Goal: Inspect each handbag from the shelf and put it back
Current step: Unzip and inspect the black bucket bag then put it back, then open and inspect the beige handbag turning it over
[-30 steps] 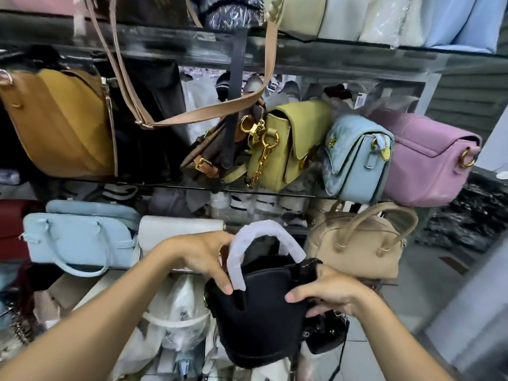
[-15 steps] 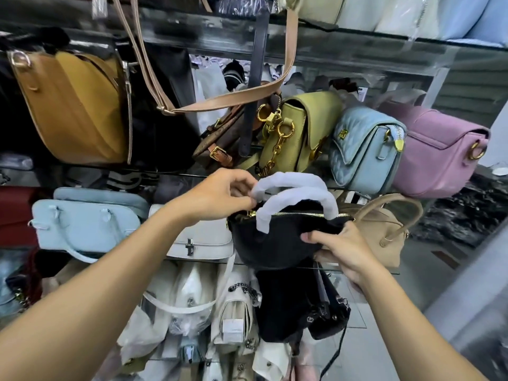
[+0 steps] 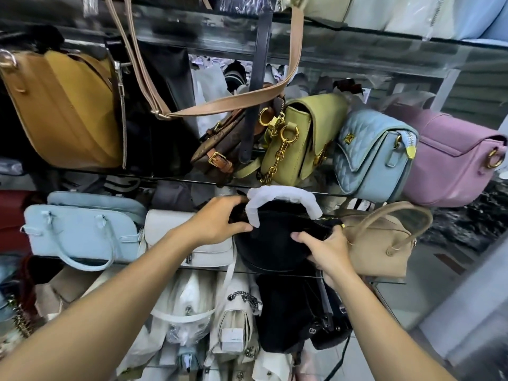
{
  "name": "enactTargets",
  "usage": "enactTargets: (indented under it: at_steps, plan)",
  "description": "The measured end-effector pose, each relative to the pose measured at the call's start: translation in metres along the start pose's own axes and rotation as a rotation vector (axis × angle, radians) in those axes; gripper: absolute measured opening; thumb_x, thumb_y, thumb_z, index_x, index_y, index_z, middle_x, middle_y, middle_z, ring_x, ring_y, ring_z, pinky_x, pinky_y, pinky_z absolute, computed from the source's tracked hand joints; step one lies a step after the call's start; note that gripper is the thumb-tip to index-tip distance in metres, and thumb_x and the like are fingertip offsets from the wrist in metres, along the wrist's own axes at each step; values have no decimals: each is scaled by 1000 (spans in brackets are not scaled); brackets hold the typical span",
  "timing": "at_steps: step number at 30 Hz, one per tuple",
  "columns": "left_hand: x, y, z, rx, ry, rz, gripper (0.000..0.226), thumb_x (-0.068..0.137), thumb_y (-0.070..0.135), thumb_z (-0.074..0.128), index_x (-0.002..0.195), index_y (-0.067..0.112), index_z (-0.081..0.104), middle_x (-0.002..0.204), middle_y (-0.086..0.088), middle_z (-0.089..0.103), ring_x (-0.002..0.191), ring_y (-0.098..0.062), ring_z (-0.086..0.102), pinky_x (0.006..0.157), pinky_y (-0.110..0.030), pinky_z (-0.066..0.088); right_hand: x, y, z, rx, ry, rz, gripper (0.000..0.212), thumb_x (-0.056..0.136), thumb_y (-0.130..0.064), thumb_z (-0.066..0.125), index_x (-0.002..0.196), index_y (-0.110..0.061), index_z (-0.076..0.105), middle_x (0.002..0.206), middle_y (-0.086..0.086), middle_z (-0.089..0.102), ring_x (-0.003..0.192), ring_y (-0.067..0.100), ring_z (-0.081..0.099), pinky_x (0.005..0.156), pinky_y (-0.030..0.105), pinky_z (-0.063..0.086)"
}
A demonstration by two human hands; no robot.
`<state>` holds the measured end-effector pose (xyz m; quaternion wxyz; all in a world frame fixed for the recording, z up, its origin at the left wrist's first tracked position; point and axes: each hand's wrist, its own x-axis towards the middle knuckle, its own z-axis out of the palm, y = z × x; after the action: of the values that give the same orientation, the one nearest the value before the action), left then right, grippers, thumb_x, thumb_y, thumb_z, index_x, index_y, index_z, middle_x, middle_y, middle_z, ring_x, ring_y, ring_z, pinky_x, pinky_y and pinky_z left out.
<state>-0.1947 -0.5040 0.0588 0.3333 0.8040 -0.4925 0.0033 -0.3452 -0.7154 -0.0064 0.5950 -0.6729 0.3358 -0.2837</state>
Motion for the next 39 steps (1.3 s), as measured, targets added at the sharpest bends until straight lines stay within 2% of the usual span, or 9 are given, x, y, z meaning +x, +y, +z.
enactTargets:
  at_steps: [6, 11, 14, 17, 20, 25, 28, 33, 39]
  plan:
    - [10, -18, 9, -22, -108, -137, 70, 91, 39, 72, 151, 26, 38, 108, -2, 61, 98, -28, 63, 65, -9, 38, 3, -3, 3, -146, -3, -2, 113, 50, -65, 82, 149, -33, 36, 147, -6, 51, 131, 25, 56, 105, 51, 52]
    - [17, -28, 15, -3, -68, -161, 71, 93, 44, 67, 152, 22, 35, 120, -26, 65, 62, -2, 53, 66, -27, 37, 13, -3, 13, -183, -17, 24, 110, 52, -71, 78, 147, -36, 34, 142, -6, 57, 127, 25, 60, 101, 51, 54]
    - [24, -36, 22, 40, 33, -199, 71, 89, 51, 68, 143, 14, 41, 109, -30, 66, 94, -41, 64, 73, -37, 41, 16, -2, 16, -204, -4, 24, 123, 51, -76, 78, 154, -31, 28, 149, -5, 52, 131, 25, 57, 101, 51, 54]
    - [26, -41, 27, 63, 100, -208, 74, 81, 65, 64, 131, 13, 47, 73, -16, 63, 82, -44, 61, 74, -41, 49, 19, 3, 15, -181, -23, 9, 124, 50, -79, 80, 152, -30, 31, 147, -7, 53, 130, 23, 57, 102, 51, 54]
    - [22, -45, 28, 85, 124, -181, 82, 73, 76, 53, 131, 18, 48, 51, 8, 44, 57, -22, 49, 70, -39, 50, 27, 6, 12, -132, -54, 22, 129, 42, -80, 86, 151, -33, 35, 148, -9, 54, 133, 19, 56, 105, 50, 52]
    - [16, -51, 28, 150, 114, -170, 99, 66, 95, 36, 137, 27, 45, 95, -6, 75, 94, -30, 67, 73, -32, 41, 20, 1, 11, -143, -68, -19, 71, 55, -61, 83, 118, -46, 57, 118, -18, 70, 110, 14, 68, 96, 48, 58]
    - [17, -51, 29, 154, 97, -183, 98, 64, 96, 35, 137, 32, 45, 90, -1, 74, 96, -27, 67, 74, -32, 39, 19, 0, 8, -150, -61, -29, 60, 54, -59, 84, 107, -48, 58, 112, -19, 72, 106, 13, 70, 93, 48, 59]
    - [18, -48, 34, 195, 106, -174, 86, 67, 93, 38, 130, 36, 47, 109, 4, 70, 112, -28, 62, 78, -33, 39, 22, -2, 3, -171, -52, -46, 59, 54, -63, 83, 104, -49, 56, 113, -16, 72, 107, 15, 70, 94, 48, 59]
    - [15, -47, 31, 169, 95, -177, 99, 60, 102, 27, 128, 35, 50, 117, 4, 69, 115, -29, 62, 89, -39, 49, 3, -3, 2, -108, -78, -12, 91, 59, -65, 85, 135, -39, 44, 133, -12, 64, 121, 15, 63, 106, 47, 52]
